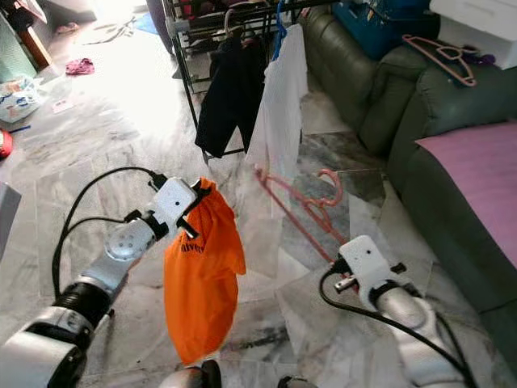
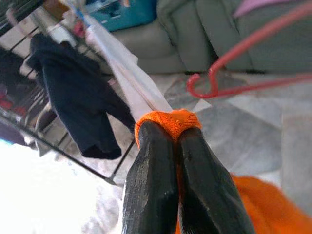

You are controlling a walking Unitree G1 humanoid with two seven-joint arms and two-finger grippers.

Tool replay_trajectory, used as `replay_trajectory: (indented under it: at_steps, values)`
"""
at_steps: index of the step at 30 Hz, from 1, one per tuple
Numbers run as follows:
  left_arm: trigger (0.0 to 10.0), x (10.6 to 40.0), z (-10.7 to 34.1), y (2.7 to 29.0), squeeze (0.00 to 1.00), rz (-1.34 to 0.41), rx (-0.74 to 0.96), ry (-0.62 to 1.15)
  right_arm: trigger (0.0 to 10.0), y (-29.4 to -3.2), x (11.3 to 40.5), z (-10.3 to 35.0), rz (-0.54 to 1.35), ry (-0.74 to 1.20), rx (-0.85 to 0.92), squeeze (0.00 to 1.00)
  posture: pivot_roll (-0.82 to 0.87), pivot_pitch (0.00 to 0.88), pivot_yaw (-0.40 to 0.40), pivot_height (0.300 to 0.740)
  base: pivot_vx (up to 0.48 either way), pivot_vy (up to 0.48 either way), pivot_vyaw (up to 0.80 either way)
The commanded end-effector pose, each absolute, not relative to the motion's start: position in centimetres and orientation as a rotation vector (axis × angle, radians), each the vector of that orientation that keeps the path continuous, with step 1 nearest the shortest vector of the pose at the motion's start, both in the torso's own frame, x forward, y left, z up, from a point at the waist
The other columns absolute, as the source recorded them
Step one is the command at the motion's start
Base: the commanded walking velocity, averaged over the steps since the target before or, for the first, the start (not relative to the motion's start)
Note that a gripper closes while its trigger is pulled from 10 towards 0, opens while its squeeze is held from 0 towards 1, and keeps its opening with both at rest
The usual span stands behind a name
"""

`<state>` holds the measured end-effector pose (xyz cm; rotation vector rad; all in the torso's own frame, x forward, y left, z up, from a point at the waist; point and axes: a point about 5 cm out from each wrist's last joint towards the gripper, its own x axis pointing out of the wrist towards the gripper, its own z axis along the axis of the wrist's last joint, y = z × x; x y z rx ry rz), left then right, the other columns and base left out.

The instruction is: Hang hanger

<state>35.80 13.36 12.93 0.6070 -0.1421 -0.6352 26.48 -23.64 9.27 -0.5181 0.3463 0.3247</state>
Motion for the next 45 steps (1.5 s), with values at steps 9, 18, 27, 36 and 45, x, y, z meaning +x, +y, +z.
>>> replay_trajectory:
  at_steps: [9,18,27,36,45]
  values:
    - [10.0,36.0,14.2,13.2,0.00,-0.728,0.752,-0.218,10.0,-23.0,25.0,10.6,0.556,0.365,-0.509,0.00,-0.04,0.204,0.078,0.740,0.000,0.000,0.00]
    - [10.0,36.1,14.1,14.1,0.00,-0.699,0.830,-0.220,10.0,-24.4,23.9,11.7,0.620,0.416,-0.555,0.00,-0.04,0.203,0.081,0.740,0.000,0.000,0.00]
    - [10.0,36.2,14.1,14.5,0.00,-0.688,0.850,-0.218,10.0,-25.7,23.4,13.7,0.622,0.419,-0.585,0.00,-0.05,0.201,0.086,0.740,0.000,0.000,0.00]
    - [10.0,36.2,14.1,14.0,0.00,-0.707,0.853,-0.229,10.0,-23.7,22.9,14.2,0.725,0.397,-0.519,0.00,-0.05,0.202,0.092,0.740,0.000,0.000,0.00]
    - [10.0,36.2,13.5,14.0,0.00,-0.710,0.857,-0.197,10.0,-22.0,21.8,14.4,0.835,0.414,-0.469,0.00,-0.05,0.203,0.094,0.740,0.000,0.000,0.00]
